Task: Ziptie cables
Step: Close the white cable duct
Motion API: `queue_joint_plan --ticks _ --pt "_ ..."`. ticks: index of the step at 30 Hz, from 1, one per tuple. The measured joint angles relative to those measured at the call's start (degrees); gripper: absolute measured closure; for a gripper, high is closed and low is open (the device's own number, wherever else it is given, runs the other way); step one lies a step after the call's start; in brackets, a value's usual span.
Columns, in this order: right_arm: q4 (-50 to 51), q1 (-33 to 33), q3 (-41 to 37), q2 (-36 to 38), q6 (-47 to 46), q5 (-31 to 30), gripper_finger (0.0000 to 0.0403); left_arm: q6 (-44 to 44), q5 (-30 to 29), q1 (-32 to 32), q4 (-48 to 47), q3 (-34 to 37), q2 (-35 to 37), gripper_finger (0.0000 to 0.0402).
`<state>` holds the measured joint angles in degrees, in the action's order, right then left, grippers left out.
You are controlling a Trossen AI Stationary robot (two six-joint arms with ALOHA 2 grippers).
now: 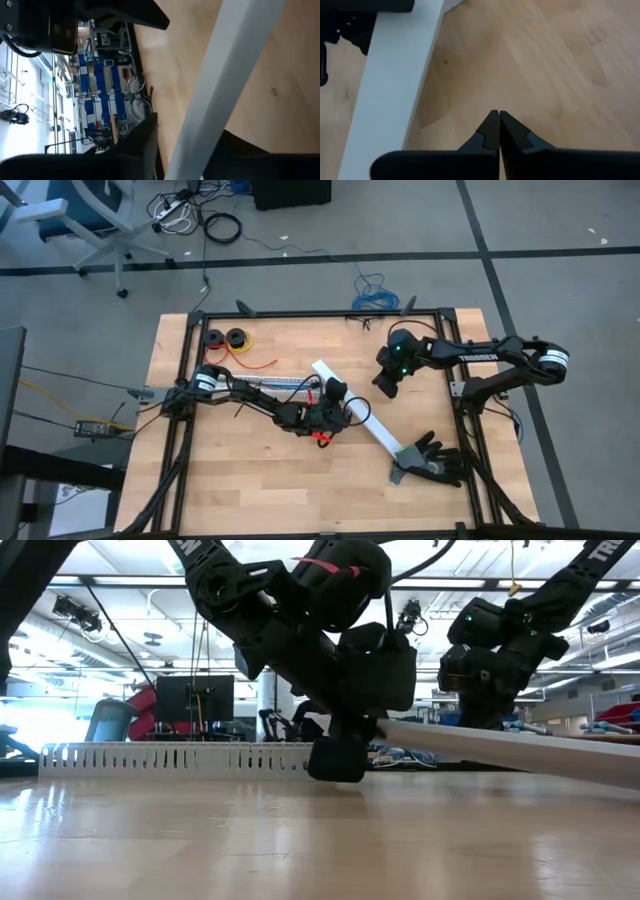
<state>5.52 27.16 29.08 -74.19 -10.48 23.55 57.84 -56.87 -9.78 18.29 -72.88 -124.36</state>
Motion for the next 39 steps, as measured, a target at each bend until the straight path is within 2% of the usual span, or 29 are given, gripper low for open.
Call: queue_joint_plan --ticks 5,7,9,12,15,19,21,25,30,35,39 --pt "0.73 -0.18 0.00 0.00 0.00 0.04 0.0403 0.75 -1.12 -0.33 -0.54 0.00 0.00 0.0236" --pt "1.37 -0.18 0.00 0.00 -0.08 0.04 0.0403 4.43 -3.72 -0.78 -2.07 -0.07 0.00 0.0231" --pt "1.79 -0.18 0.02 0.00 -0.11 0.04 0.0403 6.38 -6.96 -1.12 -6.65 -1.32 -0.01 0.0230" --pt "1.99 -0.18 0.02 0.00 -0.11 0.04 0.0403 2.08 -7.55 -1.13 -17.19 -4.89 -0.04 0.0233" --pt "1.99 -0.18 0.02 0.00 -0.11 0.04 0.0403 -6.85 -2.87 -0.92 -29.28 -10.06 -0.04 0.0240" --pt "2.01 -0.18 0.04 0.00 -0.11 0.30 0.0403 -21.14 12.39 -0.24 -44.22 -18.60 -0.04 0.0247" --pt "2.09 -0.18 0.04 0.00 -0.11 0.48 0.0403 -26.04 19.14 0.19 -49.45 -22.02 -0.04 0.0249" --pt "2.10 -0.18 0.07 0.00 -0.11 0.59 0.0403 -33.06 28.45 0.70 -56.45 -25.73 -0.04 0.0249" --pt "2.08 -0.24 0.07 0.00 -0.21 0.78 0.0403 -39.53 32.09 0.51 -64.89 -26.29 -0.04 0.0249" --pt "-0.82 -2.85 0.07 0.00 -2.66 3.97 0.0403 -48.82 32.09 0.42 -71.13 -26.25 0.44 0.0249" --pt "-3.97 -6.62 0.07 0.02 -3.91 1.60 0.0403 -55.21 31.93 0.48 -71.95 -26.25 1.75 0.0249"
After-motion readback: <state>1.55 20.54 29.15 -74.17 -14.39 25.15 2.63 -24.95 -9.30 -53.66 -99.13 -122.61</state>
